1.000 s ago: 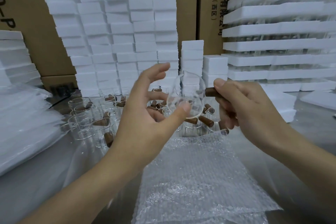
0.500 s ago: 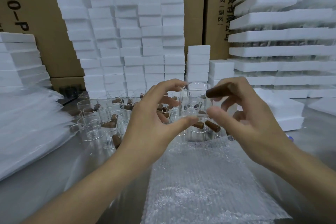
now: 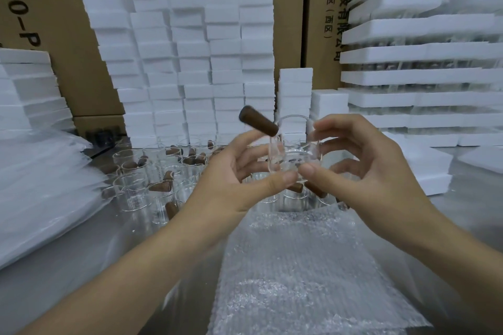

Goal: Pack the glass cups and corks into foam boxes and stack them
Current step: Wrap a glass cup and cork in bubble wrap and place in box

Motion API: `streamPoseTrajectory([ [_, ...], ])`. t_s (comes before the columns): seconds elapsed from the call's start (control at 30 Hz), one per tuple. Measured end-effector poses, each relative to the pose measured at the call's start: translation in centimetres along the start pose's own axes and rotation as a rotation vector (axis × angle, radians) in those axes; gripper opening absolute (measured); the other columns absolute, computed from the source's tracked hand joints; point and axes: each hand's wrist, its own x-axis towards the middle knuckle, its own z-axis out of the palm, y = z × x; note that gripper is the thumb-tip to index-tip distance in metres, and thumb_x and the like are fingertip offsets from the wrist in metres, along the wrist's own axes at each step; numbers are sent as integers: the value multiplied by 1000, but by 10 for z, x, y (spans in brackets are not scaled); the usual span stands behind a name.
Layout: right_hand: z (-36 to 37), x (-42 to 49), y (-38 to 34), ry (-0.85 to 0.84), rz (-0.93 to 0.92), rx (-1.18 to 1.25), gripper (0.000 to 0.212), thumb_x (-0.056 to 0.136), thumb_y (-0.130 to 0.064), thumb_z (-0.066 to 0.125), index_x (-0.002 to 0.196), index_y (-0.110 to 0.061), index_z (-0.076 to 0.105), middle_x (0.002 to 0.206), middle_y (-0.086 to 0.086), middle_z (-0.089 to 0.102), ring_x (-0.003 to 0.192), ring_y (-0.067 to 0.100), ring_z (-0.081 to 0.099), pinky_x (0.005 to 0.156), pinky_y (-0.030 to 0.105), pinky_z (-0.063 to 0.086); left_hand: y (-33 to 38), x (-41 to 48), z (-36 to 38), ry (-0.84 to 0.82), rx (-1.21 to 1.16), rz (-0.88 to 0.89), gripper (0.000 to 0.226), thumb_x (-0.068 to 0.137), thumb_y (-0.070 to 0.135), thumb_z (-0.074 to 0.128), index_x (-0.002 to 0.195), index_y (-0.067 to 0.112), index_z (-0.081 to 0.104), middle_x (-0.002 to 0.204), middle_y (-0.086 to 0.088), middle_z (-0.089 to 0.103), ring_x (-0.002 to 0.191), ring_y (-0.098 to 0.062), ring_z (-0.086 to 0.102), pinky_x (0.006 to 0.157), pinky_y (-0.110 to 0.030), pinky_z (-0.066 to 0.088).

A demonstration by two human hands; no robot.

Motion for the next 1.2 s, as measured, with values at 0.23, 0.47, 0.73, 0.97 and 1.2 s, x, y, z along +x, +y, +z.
streamPoseTrajectory([
  [0.23,0,-4,1,-29,-152,-376,59,79,-40,92,130,-31,63,118,-19,61,108,14,61,84,26,51,-9,-6,2,154,539,283,83,75,66,84,148,64,43,138,35,52,133,7,49,102,-21,46],
  [0.47,1,-4,3,-42,-167,-401,67,81,-55,81,140,-35,59,126,-25,59,117,9,59,88,24,50,-7,-4,-1,135,484,218,70,69,68,85,133,53,61,129,27,65,127,10,55,96,-1,40],
  [0.73,2,-5,6,-90,-36,-269,64,84,-63,71,142,-40,56,132,-23,61,128,8,59,96,39,56,-2,0,-2,125,167,32,63,68,51,97,122,46,64,124,30,73,107,-25,71,97,-53,54],
  [0.97,0,-4,0,-49,-53,-233,52,86,-48,77,133,-33,62,129,-19,68,129,8,61,106,38,51,-5,-3,2,84,179,39,72,70,56,94,133,54,59,130,25,71,110,-4,71,94,-48,59],
  [1.2,-2,-4,3,-89,-96,-402,61,85,-61,72,139,-38,58,129,-23,63,128,6,59,101,30,50,-9,-4,1,114,340,174,74,66,69,86,133,61,56,134,32,66,123,6,62,86,-30,54],
])
